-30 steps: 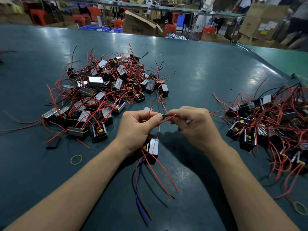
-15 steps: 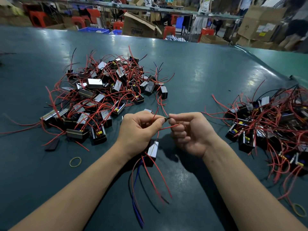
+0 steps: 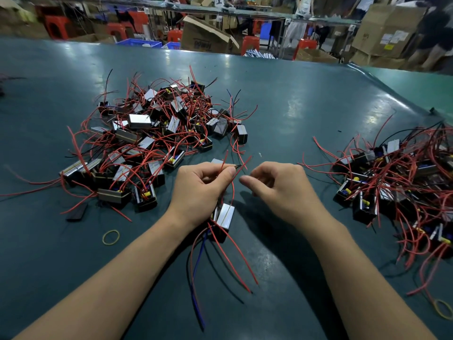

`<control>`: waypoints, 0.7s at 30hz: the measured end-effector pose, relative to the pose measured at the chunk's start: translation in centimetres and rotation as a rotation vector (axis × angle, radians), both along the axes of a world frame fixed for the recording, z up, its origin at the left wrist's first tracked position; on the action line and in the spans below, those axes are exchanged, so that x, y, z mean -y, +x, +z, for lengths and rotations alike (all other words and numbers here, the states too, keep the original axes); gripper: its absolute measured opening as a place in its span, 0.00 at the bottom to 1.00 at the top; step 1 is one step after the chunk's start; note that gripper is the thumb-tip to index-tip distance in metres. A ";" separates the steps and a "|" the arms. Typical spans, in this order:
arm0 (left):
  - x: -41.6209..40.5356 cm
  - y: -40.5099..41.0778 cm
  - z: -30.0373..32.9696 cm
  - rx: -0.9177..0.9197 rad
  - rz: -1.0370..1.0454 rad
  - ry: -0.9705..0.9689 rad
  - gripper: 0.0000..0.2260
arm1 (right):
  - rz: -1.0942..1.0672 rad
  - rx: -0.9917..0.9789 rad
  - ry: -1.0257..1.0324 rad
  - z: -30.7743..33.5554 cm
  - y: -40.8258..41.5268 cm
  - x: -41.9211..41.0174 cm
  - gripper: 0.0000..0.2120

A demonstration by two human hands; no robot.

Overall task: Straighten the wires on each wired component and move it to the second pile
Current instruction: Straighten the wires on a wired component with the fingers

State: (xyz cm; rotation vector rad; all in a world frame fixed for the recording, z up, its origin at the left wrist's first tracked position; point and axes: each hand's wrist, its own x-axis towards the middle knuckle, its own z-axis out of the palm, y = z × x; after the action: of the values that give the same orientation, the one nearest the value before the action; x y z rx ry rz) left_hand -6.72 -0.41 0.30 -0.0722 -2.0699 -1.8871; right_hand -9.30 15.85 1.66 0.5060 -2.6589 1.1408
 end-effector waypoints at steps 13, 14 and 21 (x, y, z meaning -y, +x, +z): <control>0.7 1.2 -0.2 -0.271 0.181 -0.388 0.08 | 0.250 0.226 -0.704 2.0 1.2 -0.5 0.16; 0.6 1.2 -0.2 -0.282 0.187 -0.407 0.08 | 0.276 0.225 -0.706 2.0 1.3 -0.4 0.18; 0.6 1.8 0.3 -0.297 0.110 -0.306 0.06 | 0.271 0.074 -0.789 1.8 1.9 1.2 0.05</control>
State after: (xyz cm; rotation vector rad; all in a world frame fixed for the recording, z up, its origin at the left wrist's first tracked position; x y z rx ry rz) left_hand -4.94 -0.97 0.57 -0.2869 -2.0860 -1.3887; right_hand -7.45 14.66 3.44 0.6655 -1.9666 2.1519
